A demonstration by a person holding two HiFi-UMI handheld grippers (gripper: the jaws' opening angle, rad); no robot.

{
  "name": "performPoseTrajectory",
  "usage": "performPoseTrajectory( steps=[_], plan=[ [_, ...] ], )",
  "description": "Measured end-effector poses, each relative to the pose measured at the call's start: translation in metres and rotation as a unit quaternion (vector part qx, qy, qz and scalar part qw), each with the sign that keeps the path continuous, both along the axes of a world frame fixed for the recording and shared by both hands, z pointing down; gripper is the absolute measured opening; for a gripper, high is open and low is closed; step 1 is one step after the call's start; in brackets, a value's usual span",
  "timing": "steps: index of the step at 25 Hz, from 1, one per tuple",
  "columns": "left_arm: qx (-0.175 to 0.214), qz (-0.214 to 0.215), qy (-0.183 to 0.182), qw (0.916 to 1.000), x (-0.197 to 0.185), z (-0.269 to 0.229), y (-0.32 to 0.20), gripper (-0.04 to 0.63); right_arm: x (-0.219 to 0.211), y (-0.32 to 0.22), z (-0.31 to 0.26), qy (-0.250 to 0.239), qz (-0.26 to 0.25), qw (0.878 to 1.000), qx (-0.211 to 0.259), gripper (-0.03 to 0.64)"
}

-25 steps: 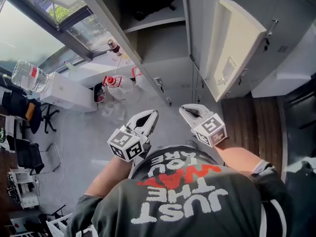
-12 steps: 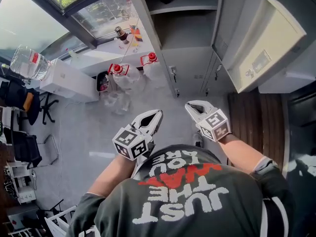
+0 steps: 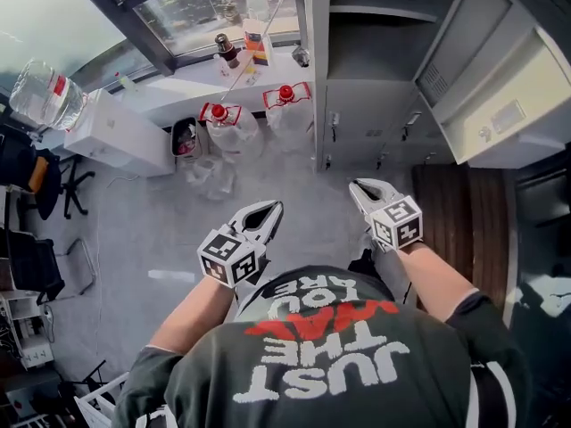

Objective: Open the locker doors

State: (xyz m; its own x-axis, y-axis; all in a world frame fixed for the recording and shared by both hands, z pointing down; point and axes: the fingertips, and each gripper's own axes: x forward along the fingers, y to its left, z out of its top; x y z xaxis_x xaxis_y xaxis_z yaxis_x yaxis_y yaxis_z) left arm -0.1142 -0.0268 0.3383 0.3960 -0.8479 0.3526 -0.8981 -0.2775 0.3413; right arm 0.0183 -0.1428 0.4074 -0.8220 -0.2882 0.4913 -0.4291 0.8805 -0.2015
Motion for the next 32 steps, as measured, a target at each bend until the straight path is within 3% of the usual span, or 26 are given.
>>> performPoseTrajectory(
  steps=[9,12,18,24,28,32],
  plan=[
    [-0.037,-0.056,-0.042,0.9969,0.06,0.044,-0.105,-0.003,0.041,-0.1,0.033,-0.034,-0.042,0.999,0.01,0.055],
    [-0.055,-0.079,-0.033,0.9948,0.075,0.059,-0.131,-0.003,0.049,-0.116,0.048,-0.039,-0.06,0.997,0.006,0.055],
    [-0.077,-0.057,-0.034,0.9948,0.085,0.089,-0.15,-0.003,0.054,-0.13,0.073,-0.031,-0.052,0.998,0.005,0.055],
    [-0.077,-0.002,-0.004,0.997,0.043,0.168,-0.142,-0.003,0.029,-0.122,0.15,-0.005,0.013,1.0,0.006,0.055],
    [-0.072,0.026,0.004,0.997,-0.023,0.25,-0.112,-0.003,-0.015,-0.105,0.227,0.012,0.055,0.998,0.009,0.055],
    [-0.071,0.022,0.0,0.9972,-0.092,0.322,-0.09,-0.003,-0.054,-0.094,0.295,0.027,0.096,0.995,0.0,0.055]
  ],
)
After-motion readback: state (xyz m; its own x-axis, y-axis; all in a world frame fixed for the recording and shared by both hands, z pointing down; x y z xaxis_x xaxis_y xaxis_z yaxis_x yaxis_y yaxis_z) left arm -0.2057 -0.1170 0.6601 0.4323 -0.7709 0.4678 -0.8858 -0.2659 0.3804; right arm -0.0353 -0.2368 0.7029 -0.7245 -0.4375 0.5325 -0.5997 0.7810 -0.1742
